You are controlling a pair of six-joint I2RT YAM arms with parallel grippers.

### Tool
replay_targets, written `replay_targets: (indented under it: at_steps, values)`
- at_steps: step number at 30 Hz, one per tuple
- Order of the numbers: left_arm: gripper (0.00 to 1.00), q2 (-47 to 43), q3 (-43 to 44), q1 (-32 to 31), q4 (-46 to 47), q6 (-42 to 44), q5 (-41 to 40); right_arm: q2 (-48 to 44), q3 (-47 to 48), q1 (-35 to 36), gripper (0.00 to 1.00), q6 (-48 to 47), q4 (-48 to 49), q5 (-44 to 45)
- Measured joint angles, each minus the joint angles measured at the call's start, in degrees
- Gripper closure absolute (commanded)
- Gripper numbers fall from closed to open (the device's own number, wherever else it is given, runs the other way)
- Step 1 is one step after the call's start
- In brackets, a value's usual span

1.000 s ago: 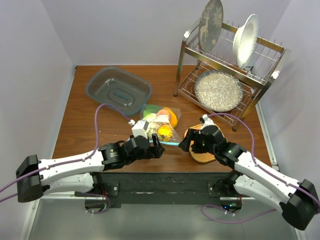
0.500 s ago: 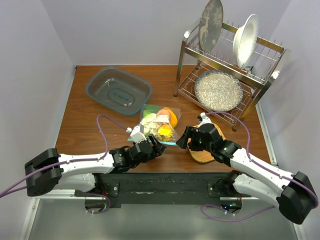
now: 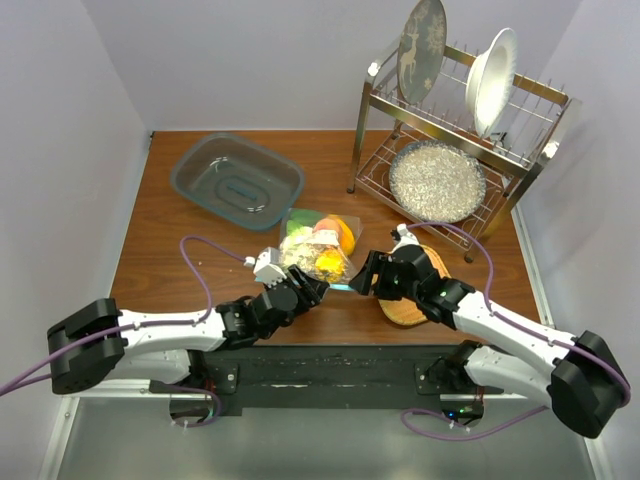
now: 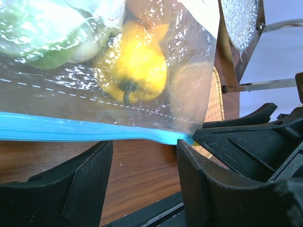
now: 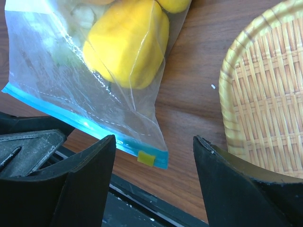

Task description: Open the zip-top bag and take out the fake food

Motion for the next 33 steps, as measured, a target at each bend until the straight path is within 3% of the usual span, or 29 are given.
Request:
replay_targets:
  at_steps: [4, 11, 13, 19, 25, 30, 33]
  values:
    - [0.43, -0.04, -0.87, 0.07, 1.36, 0.11, -1.22, 0.31, 0.0, 0.0, 0.32, 0.07, 0.72, 0.02]
    - [0.57, -0.74, -1.75, 3.52, 2.25, 1.18, -1.46, 1.36, 0.02, 0.0, 0.34, 0.09, 1.38, -0.04]
    - [0.62, -0.83, -1.75, 4.81, 2.03, 1.44, -1.31, 1.64, 0.02, 0.0, 0.34, 0.09, 1.7, -0.04]
    - [0.92, -5.01, -4.37, 8.37, 1.44, 2.62, 0.15, 3.28, 0.74, 0.0, 0.35, 0.28, 2.58, -0.52]
    - [1.0, -10.51, -6.64, 9.11, -1.22, 4.22, 0.57, 4.94, 1.05, 2.62, 0.36, 1.62, 4.9, -0.52]
    - [1.0, -14.91, -8.17, 9.22, -3.93, 4.83, 1.01, 6.27, 1.05, 8.55, 0.36, 3.34, 7.67, 0.35]
    - [1.0, -17.49, -8.39, 9.44, -6.29, 5.44, 1.11, 7.06, 1.05, 10.62, 0.48, 4.17, 9.31, 1.16]
